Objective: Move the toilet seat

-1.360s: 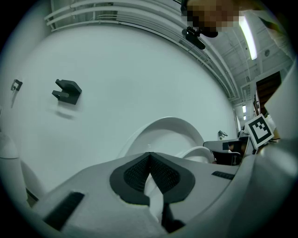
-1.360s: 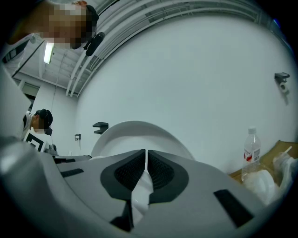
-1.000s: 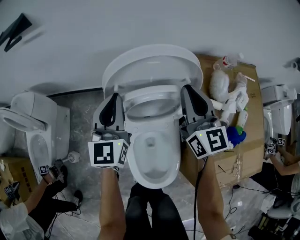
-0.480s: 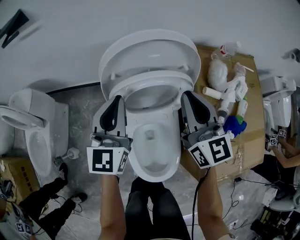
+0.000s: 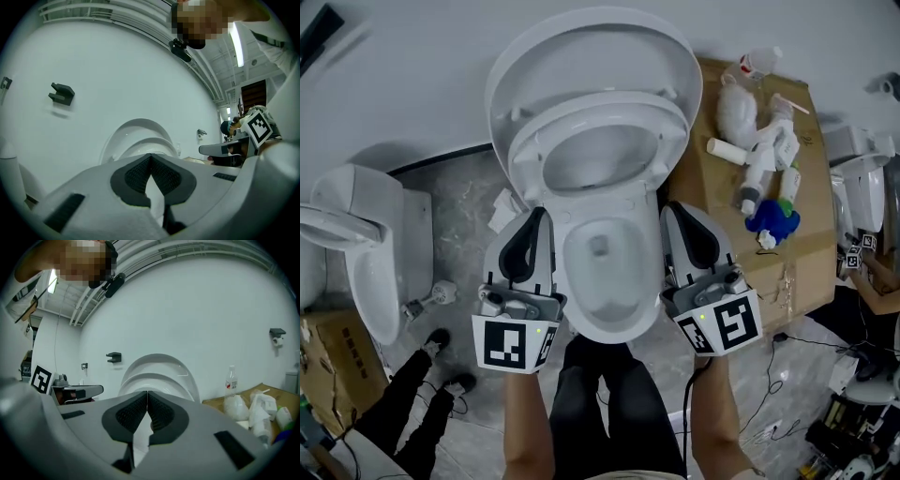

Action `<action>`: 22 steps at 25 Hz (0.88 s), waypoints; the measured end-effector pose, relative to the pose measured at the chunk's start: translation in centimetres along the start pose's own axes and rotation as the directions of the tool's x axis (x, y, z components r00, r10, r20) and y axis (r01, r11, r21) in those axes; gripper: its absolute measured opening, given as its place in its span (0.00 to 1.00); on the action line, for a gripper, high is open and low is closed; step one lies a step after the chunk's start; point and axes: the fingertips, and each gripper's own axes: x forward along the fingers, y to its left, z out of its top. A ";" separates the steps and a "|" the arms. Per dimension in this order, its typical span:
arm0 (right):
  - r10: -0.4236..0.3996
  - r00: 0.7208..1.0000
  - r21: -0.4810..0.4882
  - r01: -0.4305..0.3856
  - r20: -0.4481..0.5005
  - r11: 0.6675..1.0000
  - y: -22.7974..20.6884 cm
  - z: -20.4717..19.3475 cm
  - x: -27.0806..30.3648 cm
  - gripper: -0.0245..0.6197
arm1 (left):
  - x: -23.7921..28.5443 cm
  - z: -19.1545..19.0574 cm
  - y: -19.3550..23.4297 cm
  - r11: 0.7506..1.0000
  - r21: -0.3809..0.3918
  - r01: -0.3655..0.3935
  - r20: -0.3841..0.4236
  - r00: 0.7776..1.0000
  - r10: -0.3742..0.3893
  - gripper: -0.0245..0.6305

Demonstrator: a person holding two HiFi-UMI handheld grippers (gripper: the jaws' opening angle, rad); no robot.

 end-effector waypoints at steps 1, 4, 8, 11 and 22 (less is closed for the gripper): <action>-0.004 1.000 0.004 0.004 -0.003 1.000 0.2 -0.4 -0.4 0.06 | -0.4 -0.5 -0.3 1.000 -0.001 0.004 -0.006 1.000 -0.004 0.05; -0.014 1.000 0.013 0.015 -0.010 1.000 0.6 -1.5 -1.5 0.06 | -1.4 -1.7 -1.0 1.000 -0.004 0.015 -0.020 1.000 -0.016 0.05; -0.022 0.999 0.007 0.023 -0.037 1.000 1.3 -3.3 -2.9 0.06 | -2.6 -2.9 -2.1 0.999 -0.004 0.034 -0.036 0.999 -0.034 0.05; -0.026 0.999 0.009 0.026 -0.046 1.000 1.7 -4.4 -3.7 0.06 | -3.3 -3.6 -2.8 0.999 0.000 0.045 -0.041 0.998 -0.045 0.05; -0.035 0.998 0.011 0.036 -0.057 0.999 2.4 -6.1 -5.4 0.06 | -4.9 -5.0 -4.2 0.998 0.007 0.064 -0.053 0.997 -0.064 0.05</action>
